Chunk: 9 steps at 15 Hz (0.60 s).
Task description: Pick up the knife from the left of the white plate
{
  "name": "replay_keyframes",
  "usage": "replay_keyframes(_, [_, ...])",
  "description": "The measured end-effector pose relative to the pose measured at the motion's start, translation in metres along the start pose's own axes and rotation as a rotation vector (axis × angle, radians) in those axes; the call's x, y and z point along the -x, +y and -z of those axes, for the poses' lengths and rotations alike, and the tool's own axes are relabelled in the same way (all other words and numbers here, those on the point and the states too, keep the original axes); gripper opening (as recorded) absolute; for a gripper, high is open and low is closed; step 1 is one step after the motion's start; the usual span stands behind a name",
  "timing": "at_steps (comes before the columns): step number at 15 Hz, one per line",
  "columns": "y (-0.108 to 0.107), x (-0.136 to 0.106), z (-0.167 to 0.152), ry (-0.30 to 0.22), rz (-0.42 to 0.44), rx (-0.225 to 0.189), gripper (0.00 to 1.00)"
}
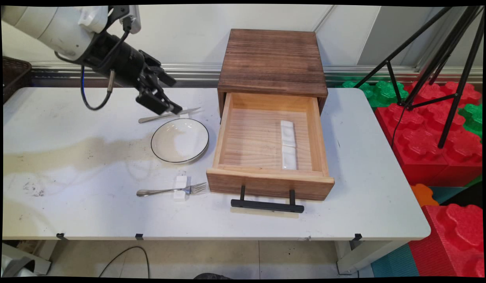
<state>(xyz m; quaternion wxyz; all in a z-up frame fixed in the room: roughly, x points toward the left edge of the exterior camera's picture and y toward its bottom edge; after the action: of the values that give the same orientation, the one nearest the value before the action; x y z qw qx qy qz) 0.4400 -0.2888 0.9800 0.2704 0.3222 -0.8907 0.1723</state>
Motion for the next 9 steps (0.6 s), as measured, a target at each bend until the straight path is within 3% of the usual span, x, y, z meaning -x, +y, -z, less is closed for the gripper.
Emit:
replay_keyframes(4, [-0.049,0.013,-0.013,-0.062,-0.003,-0.062,1.00])
replay_keyframes(9, [-0.089,0.021,-0.026,-0.116,-0.003,-0.109,1.00])
